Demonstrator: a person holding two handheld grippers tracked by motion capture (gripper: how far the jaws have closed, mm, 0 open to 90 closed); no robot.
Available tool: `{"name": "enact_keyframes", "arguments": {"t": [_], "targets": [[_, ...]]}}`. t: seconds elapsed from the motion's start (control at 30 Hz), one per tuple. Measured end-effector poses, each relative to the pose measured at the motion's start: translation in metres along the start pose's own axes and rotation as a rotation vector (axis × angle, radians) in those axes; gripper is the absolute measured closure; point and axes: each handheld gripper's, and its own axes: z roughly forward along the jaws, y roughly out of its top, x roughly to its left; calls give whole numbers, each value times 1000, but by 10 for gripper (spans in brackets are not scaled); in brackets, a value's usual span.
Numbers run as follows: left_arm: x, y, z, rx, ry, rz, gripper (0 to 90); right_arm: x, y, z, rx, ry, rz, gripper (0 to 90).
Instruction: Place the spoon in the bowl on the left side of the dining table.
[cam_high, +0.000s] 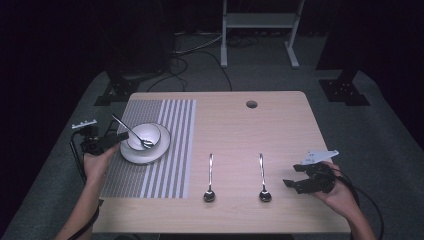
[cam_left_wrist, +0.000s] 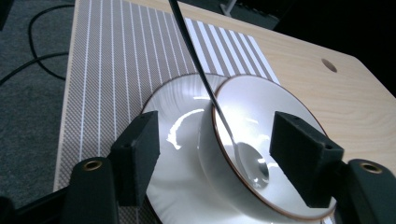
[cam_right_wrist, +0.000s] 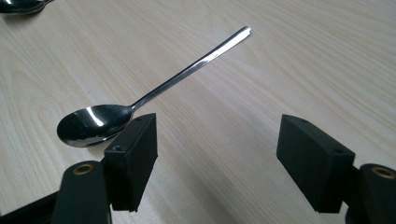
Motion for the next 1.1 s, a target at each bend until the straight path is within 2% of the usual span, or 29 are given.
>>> {"name": "enact_keyframes", "arguments": {"t": [0.13,0.4,0.5,0.6,0.83,0.9,1.1], "targets": [[-5,-5,-4,5,-10,24,289,-2,-2,-2,0,-8,10,274],[-13,-16,-12,14,-29,46,247,-5,-4,-5,-9,-14,26,271],[-15,-22,-14,17,-36,43,229,-6,-4,-5,-7,-15,27,269],[-19,-25,-14,17,-61,28,193,-7,-4,-6,-7,-17,26,267],[-34,-25,-15,34,-79,75,172,-7,-6,-6,-16,-27,35,262],[-37,-27,-14,44,-86,76,145,-6,-6,-6,-17,-26,38,262],[-46,-31,-12,53,-96,112,144,-6,-8,-5,-14,-25,37,258]]}}
